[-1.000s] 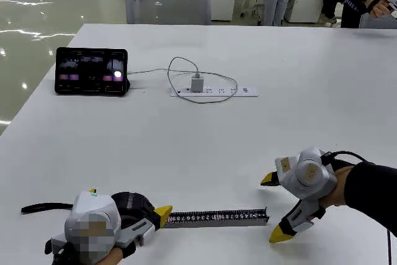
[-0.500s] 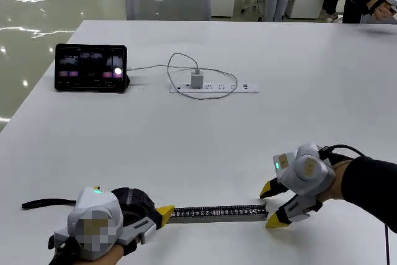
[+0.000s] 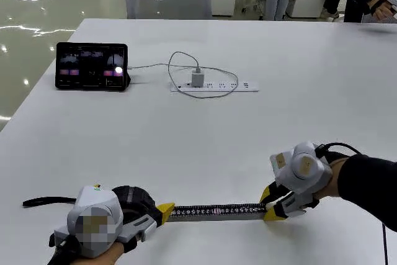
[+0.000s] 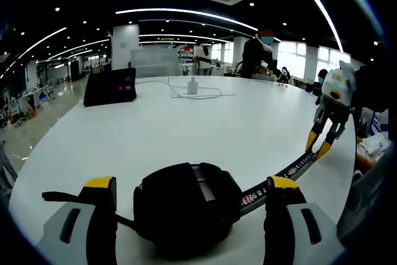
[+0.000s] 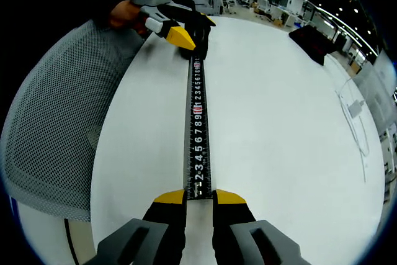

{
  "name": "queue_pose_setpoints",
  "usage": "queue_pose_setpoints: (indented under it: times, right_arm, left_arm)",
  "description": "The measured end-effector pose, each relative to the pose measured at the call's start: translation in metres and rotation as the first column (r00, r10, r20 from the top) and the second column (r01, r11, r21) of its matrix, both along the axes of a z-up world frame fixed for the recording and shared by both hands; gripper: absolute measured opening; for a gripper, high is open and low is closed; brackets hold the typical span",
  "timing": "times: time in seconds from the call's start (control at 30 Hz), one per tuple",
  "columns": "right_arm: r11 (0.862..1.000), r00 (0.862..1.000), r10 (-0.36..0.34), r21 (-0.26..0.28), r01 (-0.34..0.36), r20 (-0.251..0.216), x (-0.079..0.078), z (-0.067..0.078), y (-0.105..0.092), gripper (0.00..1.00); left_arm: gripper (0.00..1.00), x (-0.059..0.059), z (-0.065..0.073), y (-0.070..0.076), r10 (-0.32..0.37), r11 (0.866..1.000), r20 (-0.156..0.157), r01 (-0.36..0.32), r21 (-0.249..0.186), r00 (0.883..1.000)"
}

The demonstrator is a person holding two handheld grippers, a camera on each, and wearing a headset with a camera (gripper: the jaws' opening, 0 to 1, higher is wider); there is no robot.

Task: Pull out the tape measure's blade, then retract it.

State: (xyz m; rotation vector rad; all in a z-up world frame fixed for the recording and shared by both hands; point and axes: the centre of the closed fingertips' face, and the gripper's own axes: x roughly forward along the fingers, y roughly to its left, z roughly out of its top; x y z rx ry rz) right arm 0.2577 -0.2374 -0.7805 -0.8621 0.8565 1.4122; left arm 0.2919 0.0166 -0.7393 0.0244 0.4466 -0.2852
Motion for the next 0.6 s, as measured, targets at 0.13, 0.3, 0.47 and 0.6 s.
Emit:
queue_pose_setpoints:
  times: [0.13,0.3,0.47,0.6]
  right_arm:
    - [1.0,1.0,0.02,-0.015,-0.02,0.015,-0.0011,-0.0009,0.0003,0.12]
    - [0.998,1.0,0.029,-0.048,-0.028,0.012,-0.0007,-0.0014,0.001,0.11]
    - [0.997,1.0,0.029,-0.07,-0.029,0.0,-0.001,-0.0013,0.0008,0.11]
    - [0.997,1.0,-0.009,-0.072,0.008,-0.013,-0.0002,-0.0012,0.0,0.11]
  left_arm:
    - [0.95,0.0007,0.0001,0.0,0.001,1.0,0.002,-0.001,0.002,1.0]
    - [0.88,-0.0015,-0.0039,0.0005,0.01,1.0,-0.026,-0.01,-0.007,1.0]
    - [0.79,-0.0027,-0.0064,0.0019,0.026,0.999,-0.052,-0.027,-0.024,0.998]
    - [0.74,-0.0017,-0.0048,0.0077,0.061,0.997,-0.063,-0.064,-0.046,0.996]
